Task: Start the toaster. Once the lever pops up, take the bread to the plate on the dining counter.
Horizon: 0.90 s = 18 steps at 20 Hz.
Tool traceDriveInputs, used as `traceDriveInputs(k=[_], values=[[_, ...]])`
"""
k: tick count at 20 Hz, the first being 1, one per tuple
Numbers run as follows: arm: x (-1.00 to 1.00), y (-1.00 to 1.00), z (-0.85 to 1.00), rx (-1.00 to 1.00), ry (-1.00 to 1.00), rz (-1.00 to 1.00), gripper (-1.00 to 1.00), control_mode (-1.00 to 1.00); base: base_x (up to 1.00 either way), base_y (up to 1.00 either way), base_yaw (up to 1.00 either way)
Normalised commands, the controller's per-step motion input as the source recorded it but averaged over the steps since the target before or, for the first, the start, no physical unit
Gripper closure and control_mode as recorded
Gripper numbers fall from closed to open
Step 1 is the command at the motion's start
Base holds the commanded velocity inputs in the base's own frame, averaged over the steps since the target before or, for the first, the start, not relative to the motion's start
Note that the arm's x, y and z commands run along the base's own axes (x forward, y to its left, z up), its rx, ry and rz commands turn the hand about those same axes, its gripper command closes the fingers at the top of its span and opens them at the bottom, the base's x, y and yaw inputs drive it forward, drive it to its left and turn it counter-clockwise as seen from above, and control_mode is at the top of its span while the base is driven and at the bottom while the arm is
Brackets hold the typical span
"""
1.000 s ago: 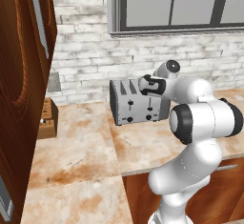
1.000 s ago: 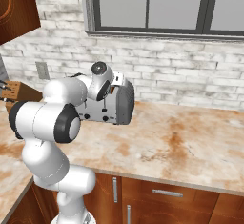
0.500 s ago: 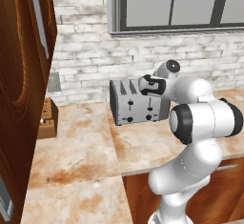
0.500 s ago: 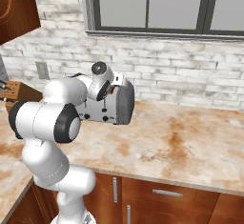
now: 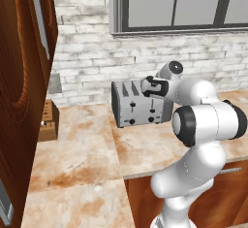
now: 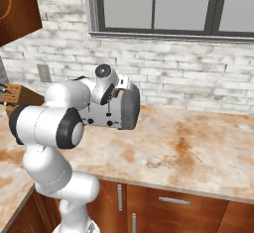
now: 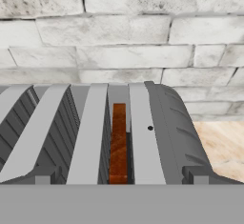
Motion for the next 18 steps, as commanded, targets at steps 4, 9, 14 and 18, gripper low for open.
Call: traceDriveInputs(k=[4, 9, 14, 18], values=[[0.00, 0.00, 0.00, 0.00, 0.00, 0.00, -1.00, -1.00, 0.00, 0.00, 0.00], [0.00, 0.00, 0.00, 0.00, 0.00, 0.00, -1.00, -1.00, 0.00, 0.00, 0.00], [0.00, 0.00, 0.00, 0.00, 0.00, 0.00, -1.00, -1.00, 0.00, 0.00, 0.00], [0.00, 0.00, 0.00, 0.00, 0.00, 0.00, -1.00, -1.00, 0.00, 0.00, 0.00]])
